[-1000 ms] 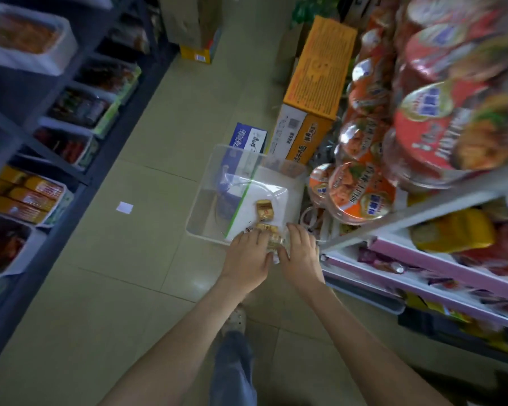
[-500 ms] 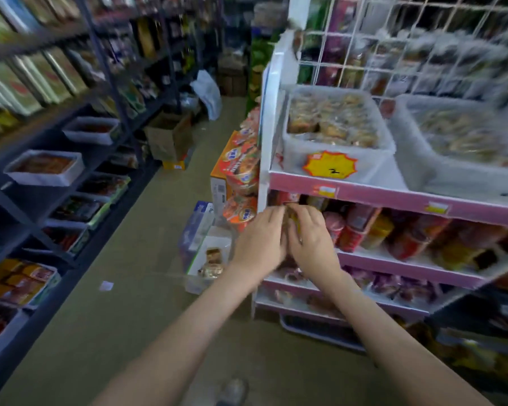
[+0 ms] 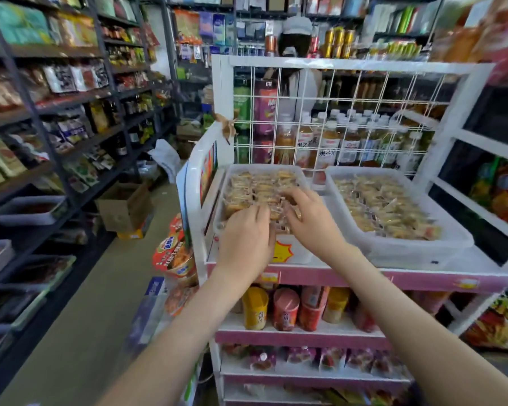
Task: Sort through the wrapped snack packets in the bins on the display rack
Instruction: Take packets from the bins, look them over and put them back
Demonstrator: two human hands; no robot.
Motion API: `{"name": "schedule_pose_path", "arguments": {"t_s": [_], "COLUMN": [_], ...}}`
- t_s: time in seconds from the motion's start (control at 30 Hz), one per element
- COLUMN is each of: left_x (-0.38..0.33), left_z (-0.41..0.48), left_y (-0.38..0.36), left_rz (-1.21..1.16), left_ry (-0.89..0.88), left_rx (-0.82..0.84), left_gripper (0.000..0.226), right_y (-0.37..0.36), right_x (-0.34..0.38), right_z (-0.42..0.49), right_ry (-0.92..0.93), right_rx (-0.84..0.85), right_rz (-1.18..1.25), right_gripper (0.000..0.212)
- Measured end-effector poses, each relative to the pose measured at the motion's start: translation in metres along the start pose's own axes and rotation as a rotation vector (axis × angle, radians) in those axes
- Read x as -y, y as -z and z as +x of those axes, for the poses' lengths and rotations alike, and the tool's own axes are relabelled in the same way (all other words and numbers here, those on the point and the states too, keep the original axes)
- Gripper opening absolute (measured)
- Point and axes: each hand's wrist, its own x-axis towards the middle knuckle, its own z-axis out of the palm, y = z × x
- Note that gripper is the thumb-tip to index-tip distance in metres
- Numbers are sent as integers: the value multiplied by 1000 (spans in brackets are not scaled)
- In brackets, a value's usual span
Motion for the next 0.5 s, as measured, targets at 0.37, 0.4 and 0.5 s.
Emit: {"name": "schedule_pose_path", "arguments": {"t_s": [0.37, 0.4, 0.5], "left_x": [49, 50, 51], "left_z": [10, 8, 5], "left_y": [-14, -15, -20], "left_rz": [143, 121, 82], "left_ry": [179, 183, 205], "left_rx": [407, 394, 347], "left_gripper": [83, 89, 91], "right_y": [-42, -47, -60], "right_x": [4, 4, 4], "right_z": [83, 88, 96], "right_ry": [54, 48, 11], "right_rx": [506, 544, 597], "right_rz": [-81, -110, -162], "right_gripper": [28, 28, 24]}}
